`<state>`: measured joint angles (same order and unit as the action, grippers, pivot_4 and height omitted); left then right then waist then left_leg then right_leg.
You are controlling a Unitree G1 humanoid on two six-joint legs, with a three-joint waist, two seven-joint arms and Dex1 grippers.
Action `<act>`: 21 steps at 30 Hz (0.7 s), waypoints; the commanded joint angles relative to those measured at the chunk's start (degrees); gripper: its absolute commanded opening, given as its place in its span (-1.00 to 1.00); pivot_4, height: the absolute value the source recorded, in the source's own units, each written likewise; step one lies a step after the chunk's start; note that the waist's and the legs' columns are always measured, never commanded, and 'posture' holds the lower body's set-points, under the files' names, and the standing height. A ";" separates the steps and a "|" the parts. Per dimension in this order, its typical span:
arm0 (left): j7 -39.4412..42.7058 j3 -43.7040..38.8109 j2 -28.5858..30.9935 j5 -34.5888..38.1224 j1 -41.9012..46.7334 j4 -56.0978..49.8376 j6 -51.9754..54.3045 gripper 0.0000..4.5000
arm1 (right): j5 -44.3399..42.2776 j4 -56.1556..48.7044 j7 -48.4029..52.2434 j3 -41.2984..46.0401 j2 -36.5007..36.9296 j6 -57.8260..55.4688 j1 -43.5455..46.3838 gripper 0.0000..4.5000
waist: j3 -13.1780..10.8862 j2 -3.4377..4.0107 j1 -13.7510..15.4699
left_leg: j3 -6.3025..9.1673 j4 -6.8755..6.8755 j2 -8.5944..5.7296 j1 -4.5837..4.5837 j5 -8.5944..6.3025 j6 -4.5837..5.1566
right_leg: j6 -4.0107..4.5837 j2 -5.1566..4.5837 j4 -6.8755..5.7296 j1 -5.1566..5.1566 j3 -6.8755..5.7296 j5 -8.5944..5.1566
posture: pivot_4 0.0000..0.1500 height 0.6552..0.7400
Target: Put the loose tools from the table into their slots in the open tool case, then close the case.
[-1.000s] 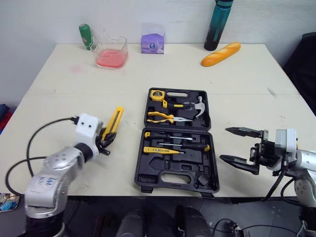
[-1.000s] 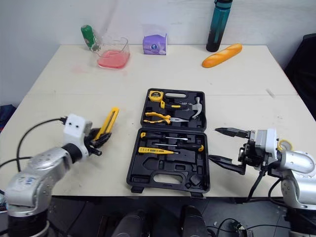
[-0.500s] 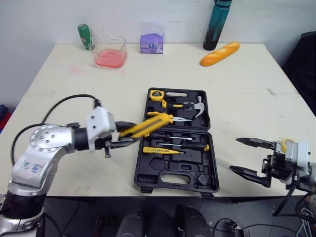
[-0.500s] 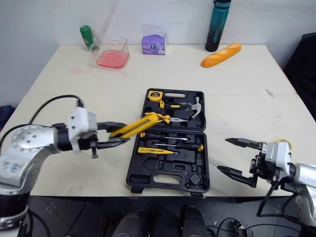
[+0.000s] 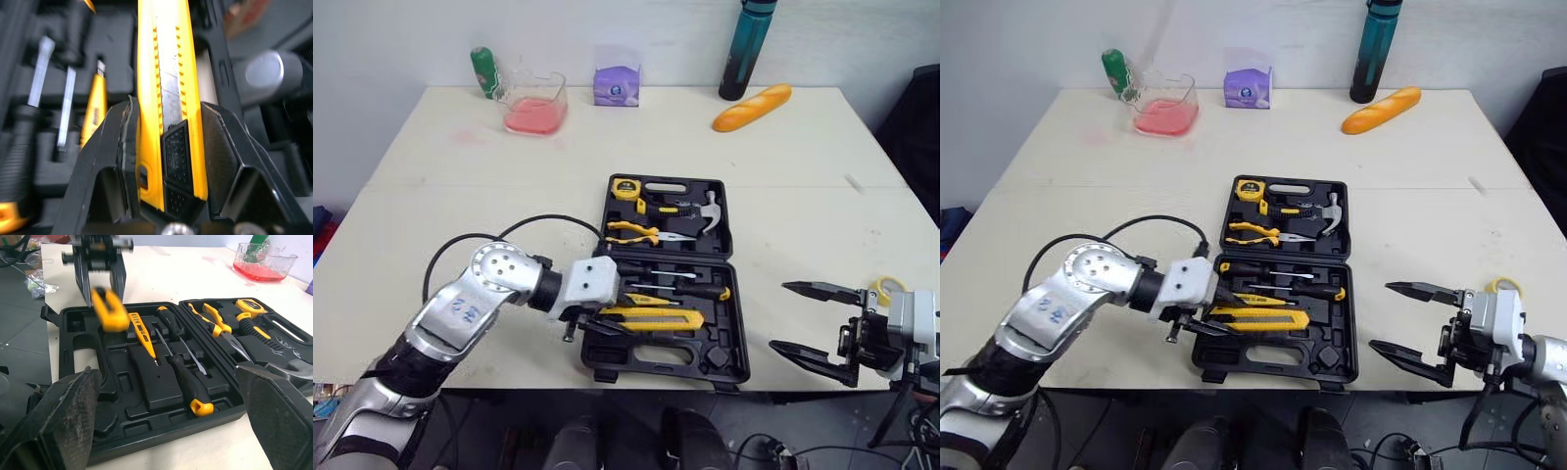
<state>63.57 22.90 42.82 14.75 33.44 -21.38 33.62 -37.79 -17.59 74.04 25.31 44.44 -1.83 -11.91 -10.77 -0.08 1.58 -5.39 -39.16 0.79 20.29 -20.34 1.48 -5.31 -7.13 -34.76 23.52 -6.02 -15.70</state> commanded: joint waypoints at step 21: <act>-2.92 6.55 -4.83 -6.49 3.68 -0.14 7.49 -0.40 | -0.86 -5.63 -4.19 -0.54 -0.01 -2.16 -0.61 1.00 | -0.01 -0.02 -0.06 | 0.02 -0.05 0.00 0.00 0.06 0.07 | -0.01 -0.03 -0.03 -0.02 0.04 0.00 | 1.00 0.88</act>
<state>60.65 28.65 38.43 8.78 36.32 -20.57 41.73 -37.67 -20.87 70.44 24.51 44.16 -3.55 -12.27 -10.78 -0.10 1.52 -5.36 -39.21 0.79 20.29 -20.28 1.55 -5.32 -7.16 -34.79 23.49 -5.98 -15.69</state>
